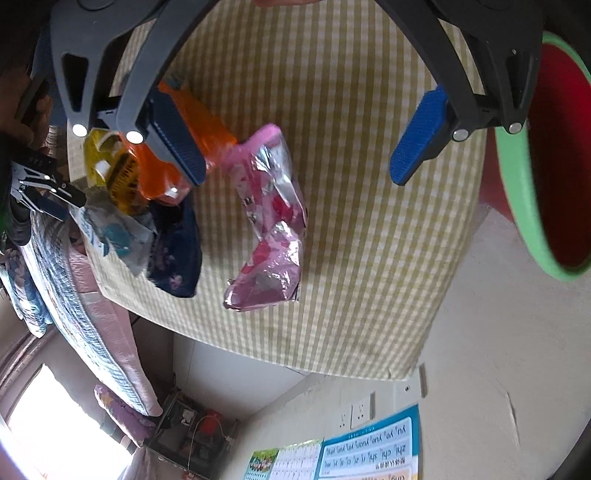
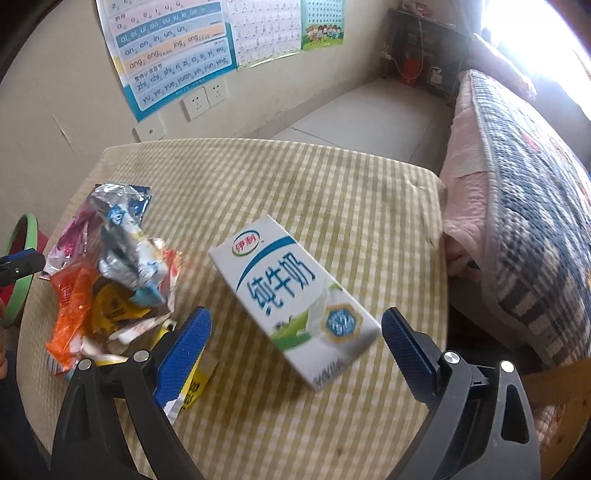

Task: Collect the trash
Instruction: 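Grasp the pink foil wrapper with the left tool while the right tool grasps the white milk carton, then carry the pink wrapper and milk carton to the red bin and open both tools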

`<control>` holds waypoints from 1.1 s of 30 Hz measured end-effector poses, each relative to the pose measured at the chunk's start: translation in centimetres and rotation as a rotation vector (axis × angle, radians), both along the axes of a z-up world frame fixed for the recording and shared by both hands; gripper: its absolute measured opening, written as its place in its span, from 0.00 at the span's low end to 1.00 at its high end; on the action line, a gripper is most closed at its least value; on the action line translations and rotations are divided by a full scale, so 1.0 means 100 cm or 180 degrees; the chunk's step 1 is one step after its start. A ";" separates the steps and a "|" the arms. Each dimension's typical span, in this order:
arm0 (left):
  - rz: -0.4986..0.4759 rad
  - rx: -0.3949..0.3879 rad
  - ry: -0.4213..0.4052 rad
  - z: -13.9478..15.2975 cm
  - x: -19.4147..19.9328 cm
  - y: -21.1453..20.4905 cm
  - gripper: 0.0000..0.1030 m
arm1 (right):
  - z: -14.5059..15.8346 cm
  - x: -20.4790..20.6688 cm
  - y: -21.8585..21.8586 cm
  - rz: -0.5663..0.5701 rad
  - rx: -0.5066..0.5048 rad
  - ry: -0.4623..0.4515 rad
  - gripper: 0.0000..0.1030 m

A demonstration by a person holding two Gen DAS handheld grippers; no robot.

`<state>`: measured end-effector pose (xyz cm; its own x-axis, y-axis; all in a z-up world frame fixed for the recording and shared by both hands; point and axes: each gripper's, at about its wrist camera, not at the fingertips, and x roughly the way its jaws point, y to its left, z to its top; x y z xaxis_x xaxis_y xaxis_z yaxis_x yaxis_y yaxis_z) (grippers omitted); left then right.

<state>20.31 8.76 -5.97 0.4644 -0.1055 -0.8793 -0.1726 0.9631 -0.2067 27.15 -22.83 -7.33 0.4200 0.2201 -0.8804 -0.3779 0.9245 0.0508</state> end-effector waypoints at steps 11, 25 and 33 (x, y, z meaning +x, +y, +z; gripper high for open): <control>-0.0064 -0.0178 0.0110 -0.022 0.026 0.000 0.60 | -0.020 0.023 0.012 0.0335 -0.0010 0.0137 0.84; -0.0144 -0.0106 0.0124 -0.018 0.021 -0.012 0.13 | -0.019 0.004 0.010 0.0383 0.0067 0.0190 0.54; -0.0090 -0.0032 0.0029 0.004 0.008 -0.007 0.12 | 0.009 -0.012 0.000 0.0229 0.0167 0.0044 0.54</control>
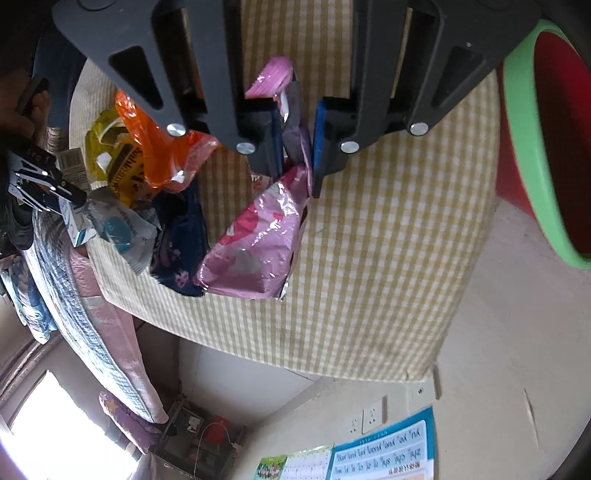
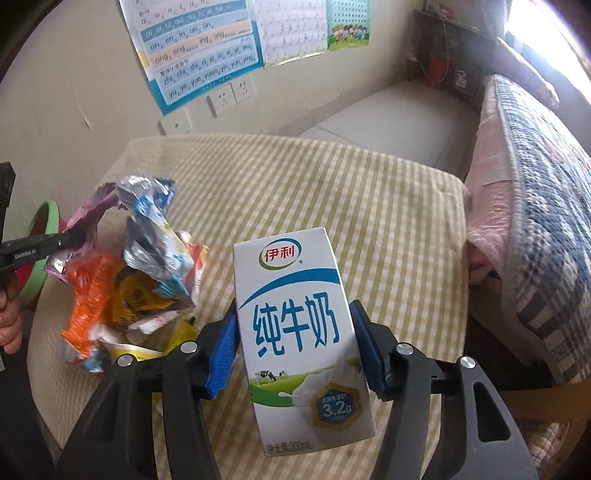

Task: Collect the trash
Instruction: 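Carry the pink wrapper and milk carton to the red bin and open both tools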

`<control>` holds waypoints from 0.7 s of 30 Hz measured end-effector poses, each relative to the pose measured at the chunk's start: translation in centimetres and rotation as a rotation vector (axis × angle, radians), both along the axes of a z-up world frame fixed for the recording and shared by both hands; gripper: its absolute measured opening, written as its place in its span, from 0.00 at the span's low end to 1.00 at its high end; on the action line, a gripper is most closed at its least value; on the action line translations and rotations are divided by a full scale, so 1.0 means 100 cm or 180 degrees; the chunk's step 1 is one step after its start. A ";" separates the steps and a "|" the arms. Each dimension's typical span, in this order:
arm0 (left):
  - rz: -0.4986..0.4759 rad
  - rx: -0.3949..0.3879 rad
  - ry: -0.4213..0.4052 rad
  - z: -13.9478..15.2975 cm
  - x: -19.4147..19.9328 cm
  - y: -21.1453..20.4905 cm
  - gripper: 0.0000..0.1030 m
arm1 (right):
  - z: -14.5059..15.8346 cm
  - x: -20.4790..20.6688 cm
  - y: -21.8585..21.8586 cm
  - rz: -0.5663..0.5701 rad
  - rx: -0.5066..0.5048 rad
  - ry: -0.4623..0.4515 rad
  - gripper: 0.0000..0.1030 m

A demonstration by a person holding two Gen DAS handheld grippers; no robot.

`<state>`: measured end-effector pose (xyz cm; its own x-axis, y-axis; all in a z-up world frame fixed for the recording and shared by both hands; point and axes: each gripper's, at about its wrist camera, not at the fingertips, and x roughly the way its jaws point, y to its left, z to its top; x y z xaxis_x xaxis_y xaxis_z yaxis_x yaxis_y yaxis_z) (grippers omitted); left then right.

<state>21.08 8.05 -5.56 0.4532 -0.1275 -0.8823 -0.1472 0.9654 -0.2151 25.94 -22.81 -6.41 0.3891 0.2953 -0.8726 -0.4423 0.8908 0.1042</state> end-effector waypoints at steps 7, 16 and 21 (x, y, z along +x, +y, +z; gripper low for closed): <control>0.0032 0.0060 -0.0086 0.020 -0.027 0.002 0.12 | 0.023 -0.020 -0.005 -0.0137 0.0092 -0.0097 0.54; 0.0104 0.0159 -0.0178 0.040 -0.073 0.005 0.12 | 0.042 -0.052 -0.008 -0.0248 0.0132 -0.0165 0.54; 0.0125 0.0125 -0.0242 0.049 -0.096 0.003 0.12 | 0.052 -0.071 -0.003 -0.0234 0.0161 -0.0209 0.54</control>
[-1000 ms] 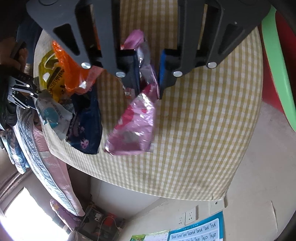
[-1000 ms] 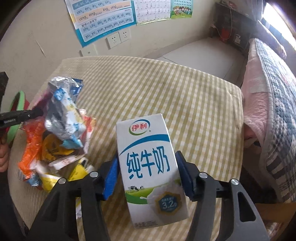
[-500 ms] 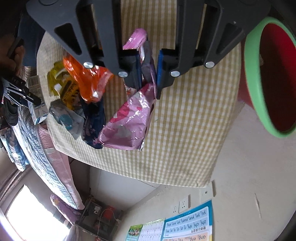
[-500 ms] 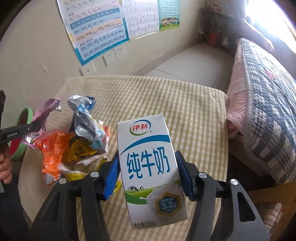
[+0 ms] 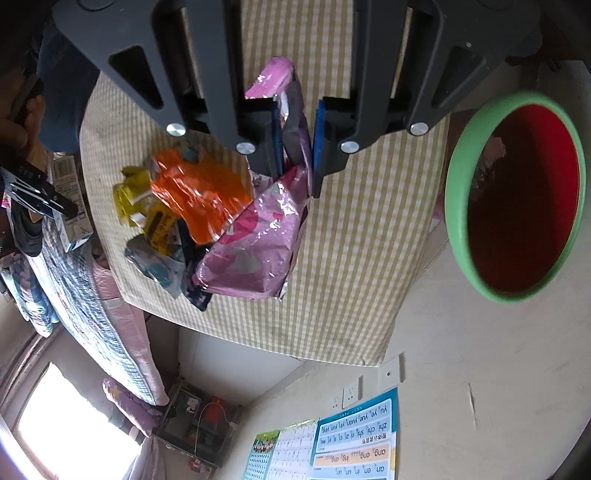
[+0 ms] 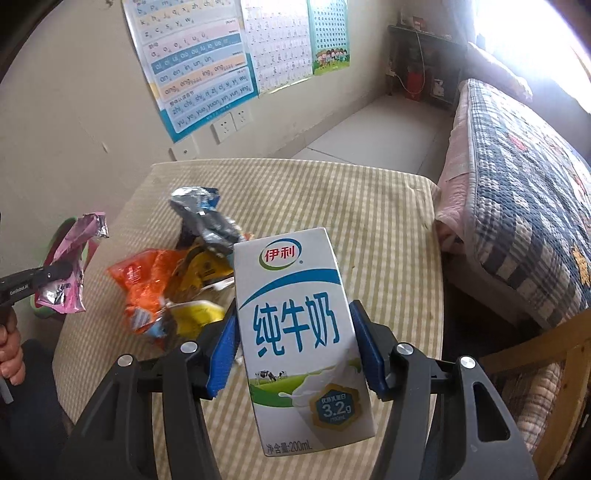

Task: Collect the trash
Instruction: 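Carry the pink wrapper and milk carton to the red bin and open both tools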

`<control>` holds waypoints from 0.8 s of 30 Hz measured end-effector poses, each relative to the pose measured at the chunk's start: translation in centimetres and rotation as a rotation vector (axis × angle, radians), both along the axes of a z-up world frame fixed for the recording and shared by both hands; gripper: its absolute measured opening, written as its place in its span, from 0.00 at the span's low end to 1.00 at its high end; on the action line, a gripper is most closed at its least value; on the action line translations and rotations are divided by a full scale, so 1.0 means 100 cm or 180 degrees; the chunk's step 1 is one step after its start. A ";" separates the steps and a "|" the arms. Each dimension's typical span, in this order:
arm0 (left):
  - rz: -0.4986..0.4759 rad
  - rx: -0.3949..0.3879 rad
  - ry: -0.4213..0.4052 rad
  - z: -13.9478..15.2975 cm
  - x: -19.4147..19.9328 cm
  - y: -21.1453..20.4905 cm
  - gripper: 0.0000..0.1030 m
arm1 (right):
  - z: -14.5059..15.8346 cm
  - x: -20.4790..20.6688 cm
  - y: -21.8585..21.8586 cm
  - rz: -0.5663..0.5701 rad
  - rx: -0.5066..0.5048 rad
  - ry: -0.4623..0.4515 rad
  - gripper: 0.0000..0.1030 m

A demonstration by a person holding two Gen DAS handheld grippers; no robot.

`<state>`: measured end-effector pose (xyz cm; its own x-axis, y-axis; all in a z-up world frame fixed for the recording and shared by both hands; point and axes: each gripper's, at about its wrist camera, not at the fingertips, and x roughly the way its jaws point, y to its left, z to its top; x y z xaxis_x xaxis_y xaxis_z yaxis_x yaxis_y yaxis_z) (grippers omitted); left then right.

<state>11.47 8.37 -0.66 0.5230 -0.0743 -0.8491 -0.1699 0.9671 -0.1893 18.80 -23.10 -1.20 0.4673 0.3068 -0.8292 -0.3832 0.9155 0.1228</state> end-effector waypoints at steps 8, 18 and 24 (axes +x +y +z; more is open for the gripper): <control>0.0062 -0.0110 -0.0155 0.015 -0.029 -0.003 0.12 | 0.013 -0.030 0.017 0.0055 0.0065 -0.0050 0.54; 0.0174 -0.0155 -0.0256 0.021 -0.062 0.013 0.12 | 0.021 -0.064 0.061 0.0313 0.0070 -0.0081 0.54; 0.0227 -0.0126 -0.0321 0.029 -0.075 0.023 0.12 | 0.024 -0.075 0.085 0.0461 0.0051 -0.0127 0.54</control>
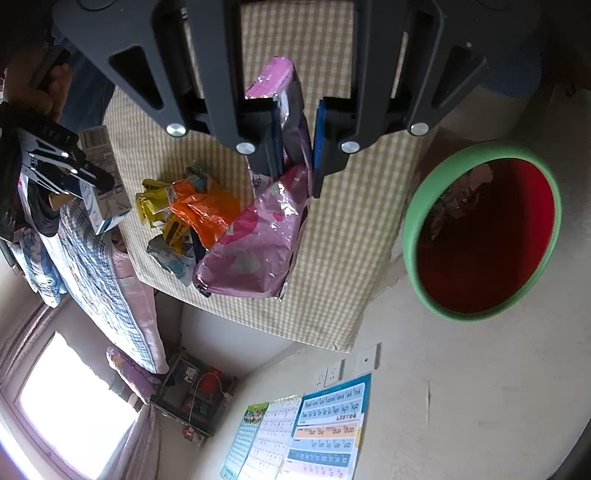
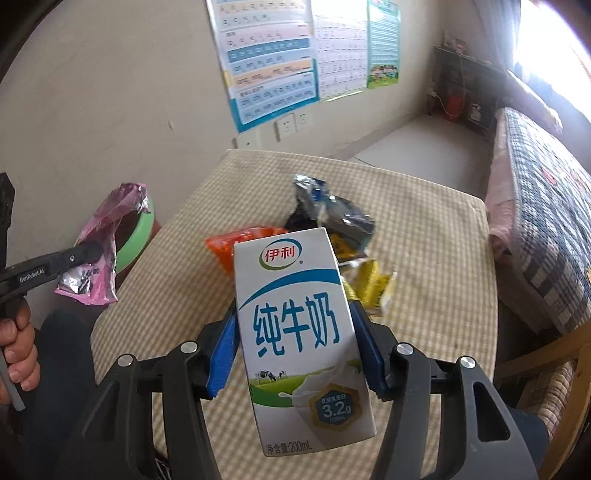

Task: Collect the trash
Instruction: 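Carry the pink wrapper and milk carton to the red bin and open both tools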

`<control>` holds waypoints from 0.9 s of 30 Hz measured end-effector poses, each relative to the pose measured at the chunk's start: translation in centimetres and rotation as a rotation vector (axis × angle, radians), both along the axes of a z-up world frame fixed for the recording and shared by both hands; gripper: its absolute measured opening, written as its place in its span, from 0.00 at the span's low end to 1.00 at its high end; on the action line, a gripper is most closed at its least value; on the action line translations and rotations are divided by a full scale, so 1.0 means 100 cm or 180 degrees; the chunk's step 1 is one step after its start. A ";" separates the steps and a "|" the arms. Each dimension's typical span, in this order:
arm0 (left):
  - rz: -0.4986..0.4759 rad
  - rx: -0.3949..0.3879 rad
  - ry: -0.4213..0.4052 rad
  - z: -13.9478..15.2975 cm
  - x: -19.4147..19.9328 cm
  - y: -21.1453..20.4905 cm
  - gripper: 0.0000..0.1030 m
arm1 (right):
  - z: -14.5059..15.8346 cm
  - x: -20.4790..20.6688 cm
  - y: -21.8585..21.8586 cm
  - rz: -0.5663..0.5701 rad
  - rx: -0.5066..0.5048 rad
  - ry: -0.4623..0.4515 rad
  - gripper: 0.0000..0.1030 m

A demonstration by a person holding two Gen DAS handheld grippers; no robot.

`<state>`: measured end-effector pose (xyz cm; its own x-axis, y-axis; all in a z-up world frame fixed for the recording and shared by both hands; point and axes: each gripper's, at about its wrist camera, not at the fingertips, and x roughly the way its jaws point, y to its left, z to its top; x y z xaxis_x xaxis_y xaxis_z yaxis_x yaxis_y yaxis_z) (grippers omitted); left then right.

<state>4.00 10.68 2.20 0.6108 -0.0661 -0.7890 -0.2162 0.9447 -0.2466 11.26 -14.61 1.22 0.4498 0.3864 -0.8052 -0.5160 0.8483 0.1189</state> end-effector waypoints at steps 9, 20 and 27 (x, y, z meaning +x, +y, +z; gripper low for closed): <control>0.0115 -0.0029 -0.0045 0.002 -0.012 0.019 0.12 | 0.000 -0.013 0.031 0.0173 -0.0018 -0.0002 0.54; 0.0303 -0.0064 -0.0098 0.005 -0.021 0.050 0.12 | 0.000 -0.016 0.064 0.0362 -0.0004 -0.0007 0.54; 0.0514 -0.0081 -0.0150 0.008 -0.027 0.081 0.12 | 0.004 -0.016 0.097 0.0549 0.0036 -0.0006 0.54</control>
